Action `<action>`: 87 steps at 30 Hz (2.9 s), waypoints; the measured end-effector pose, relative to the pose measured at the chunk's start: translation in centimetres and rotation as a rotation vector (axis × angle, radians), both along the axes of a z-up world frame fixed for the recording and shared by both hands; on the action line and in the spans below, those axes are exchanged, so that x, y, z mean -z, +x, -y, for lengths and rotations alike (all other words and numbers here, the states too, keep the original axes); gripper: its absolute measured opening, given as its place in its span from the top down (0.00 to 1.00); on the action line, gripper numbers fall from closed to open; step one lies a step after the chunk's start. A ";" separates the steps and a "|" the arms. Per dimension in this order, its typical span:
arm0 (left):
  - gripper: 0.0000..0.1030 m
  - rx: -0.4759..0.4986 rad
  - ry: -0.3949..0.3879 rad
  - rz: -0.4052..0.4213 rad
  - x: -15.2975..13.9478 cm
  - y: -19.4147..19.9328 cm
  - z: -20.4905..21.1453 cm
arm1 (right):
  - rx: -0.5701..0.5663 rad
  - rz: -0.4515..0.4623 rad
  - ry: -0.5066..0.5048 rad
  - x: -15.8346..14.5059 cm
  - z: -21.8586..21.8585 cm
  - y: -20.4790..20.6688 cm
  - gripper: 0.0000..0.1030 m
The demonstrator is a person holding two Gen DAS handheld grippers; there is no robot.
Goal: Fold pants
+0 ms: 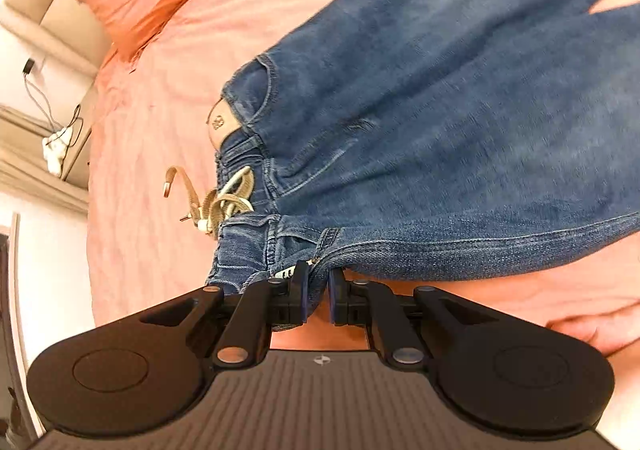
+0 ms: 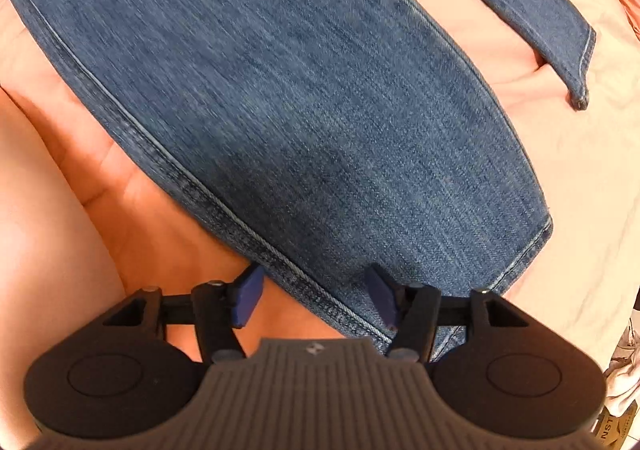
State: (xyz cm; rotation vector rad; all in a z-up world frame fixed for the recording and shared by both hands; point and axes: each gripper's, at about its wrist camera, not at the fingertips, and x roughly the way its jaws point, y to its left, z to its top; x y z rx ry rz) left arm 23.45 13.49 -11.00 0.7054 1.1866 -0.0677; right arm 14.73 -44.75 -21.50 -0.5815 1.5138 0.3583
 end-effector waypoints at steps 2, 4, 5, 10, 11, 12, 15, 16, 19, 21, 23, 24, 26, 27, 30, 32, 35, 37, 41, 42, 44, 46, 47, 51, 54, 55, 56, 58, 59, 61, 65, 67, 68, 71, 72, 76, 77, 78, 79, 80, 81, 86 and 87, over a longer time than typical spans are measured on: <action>0.90 -0.017 -0.007 0.008 -0.1 0.2 -0.1 | -0.016 -0.005 0.001 0.5 0.3 -0.1 0.44; 0.90 -0.039 -0.021 0.021 -0.4 0.2 -0.3 | -0.022 -0.006 0.004 0.7 0.3 -0.1 0.44; 0.90 -0.048 -0.027 0.025 -0.4 0.3 -0.4 | -0.023 -0.003 0.005 0.8 0.3 -0.2 0.45; 0.90 -0.087 -0.076 0.049 -1.0 0.0 -1.2 | -0.046 0.032 0.024 0.0 0.6 -1.5 0.82; 0.90 -0.090 -0.086 0.056 -1.2 0.0 -1.3 | -0.054 0.054 0.024 -0.5 0.6 -1.9 0.89; 0.90 -0.095 -0.096 0.065 -1.4 -0.1 -1.4 | -0.065 0.084 0.018 -1.0 0.4 -2.6 0.91; 0.90 -0.114 -0.130 0.103 -2.2 -0.3 -1.9 | -0.065 0.204 0.006 -3.8 0.5 -3.8 0.93; 0.90 -0.122 -0.140 0.115 -2.6 -0.3 -2.1 | -0.061 0.265 -0.002 -5.0 0.6 -4.2 0.93; 0.90 -0.135 -0.157 0.163 -3.6 -0.1 -2.4 | -0.002 0.427 -0.020 -9.2 1.2 -3.5 0.94; 0.90 -0.146 -0.168 0.205 -4.5 0.7 -2.5 | 0.031 0.523 -0.045 -11.2 0.8 -2.1 0.95; 0.90 -0.157 -0.175 0.256 -5.5 1.9 -2.4 | 0.063 0.605 -0.079 -13.0 0.5 0.2 0.97; 0.90 -0.161 -0.173 0.284 -6.1 2.7 -2.2 | 0.078 0.638 -0.102 -13.5 0.5 1.5 1.00; 0.90 -0.169 -0.168 0.329 -6.9 4.6 -1.9 | 0.100 0.675 -0.149 -14.0 0.5 4.5 1.00; 0.90 -0.174 -0.170 0.342 -7.1 5.6 -1.8 | 0.109 0.680 -0.165 -14.1 0.6 6.1 1.00; 0.90 -0.189 -0.168 0.367 -6.9 9.4 -1.5 | 0.131 0.692 -0.212 -13.7 1.1 10.5 1.00; 0.90 -0.201 -0.157 0.363 -5.9 12.2 -1.1 | 0.141 0.698 -0.238 -12.9 1.0 13.7 1.00; 0.90 -0.216 -0.129 0.344 -3.8 16.0 -0.9 | 0.136 0.694 -0.273 -10.9 1.0 19.0 1.00; 0.90 -0.226 -0.117 0.316 -2.2 17.9 -0.8 | 0.135 0.676 -0.287 -9.1 0.4 22.1 1.00; 0.90 -0.237 -0.117 0.226 1.8 21.5 -1.2 | 0.115 0.604 -0.308 -4.8 -0.2 27.3 1.00; 0.90 -0.233 -0.105 0.207 2.8 22.2 -1.2 | 0.106 0.589 -0.319 -3.7 -0.3 28.3 1.00; 0.90 -0.235 -0.101 0.178 4.5 23.3 -1.3 | 0.104 0.560 -0.328 -1.6 -0.4 30.0 1.00; 0.90 -0.244 -0.106 0.153 5.9 24.1 -1.5 | 0.104 0.534 -0.334 0.3 -0.3 31.2 1.00; 0.90 -0.244 -0.108 0.143 6.4 24.3 -1.6 | 0.099 0.523 -0.338 1.1 -0.3 31.7 1.00; 0.90 -0.248 -0.113 0.125 8.3 24.8 -1.7 | 0.087 0.501 -0.352 3.7 -0.3 32.5 1.00; 0.90 -0.267 -0.128 0.155 8.1 24.3 -1.7 | 0.085 0.517 -0.363 4.1 -0.5 32.5 1.00; 0.90 -0.281 -0.143 0.181 7.4 23.9 -1.8 | 0.083 0.538 -0.371 3.9 -0.3 32.5 1.00; 0.90 -0.291 -0.160 0.218 6.6 23.1 -1.9 | 0.085 0.565 -0.378 3.4 -0.4 32.1 1.00; 0.90 -0.294 -0.184 0.295 4.7 22.0 -2.0 | 0.094 0.623 -0.384 1.9 -0.4 31.2 1.00; 0.90 -0.291 -0.192 0.322 3.8 21.5 -2.1 | 0.100 0.645 -0.386 1.0 -0.5 30.6 1.00; 0.90 -0.296 -0.210 0.330 2.3 21.6 -2.2 | 0.114 0.672 -0.385 -0.3 -0.5 30.3 1.00; 0.90 -0.315 -0.192 0.318 2.4 23.1 -2.0 | 0.150 0.683 -0.402 -0.8 -0.8 31.8 1.00; 0.90 -0.303 -0.178 0.308 3.4 23.9 -1.7 | 0.163 0.661 -0.417 -0.2 -1.1 32.9 1.00; 0.90 -0.294 -0.168 0.287 4.3 24.5 -1.7 | 0.170 0.636 -0.424 0.3 -1.3 33.2 1.00; 0.87 -0.295 -0.177 0.249 6.2 25.3 -2.2 | 0.164 0.580 -0.451 2.2 -1.9 33.7 1.00; 0.81 -0.292 -0.182 0.244 6.5 25.4 -2.3 | 0.163 0.565 -0.458 2.8 -1.9 34.1 1.00; 0.54 -0.259 -0.195 0.254 6.0 24.9 -2.7 | 0.188 0.559 -0.443 3.1 -2.4 34.5 0.60; 0.34 -0.243 -0.190 0.264 5.7 24.7 -2.7 | 0.199 0.571 -0.419 2.7 -2.6 34.4 0.52; 0.28 -0.223 -0.183 0.273 5.2 24.4 -2.6 | 0.206 0.579 -0.396 2.2 -2.9 34.3 0.51; 0.28 -0.201 -0.171 0.276 4.8 24.1 -2.6 | 0.212 0.584 -0.382 1.8 -3.2 34.1 0.51; 0.28 -0.186 -0.154 0.273 4.4 23.7 -2.6 | 0.216 0.590 -0.363 1.3 -3.7 33.7 0.50; 0.30 -0.173 -0.143 0.267 3.9 23.2 -2.9 | 0.218 0.597 -0.329 0.7 -4.3 33.2 0.50; 0.31 -0.149 -0.120 0.243 1.1 20.1 -5.6 | 0.243 0.594 -0.091 -2.4 -9.1 29.4 0.50; 0.31 -0.158 -0.124 0.237 0.6 19.3 -6.4 | 0.253 0.581 -0.030 -2.9 -10.4 28.4 0.50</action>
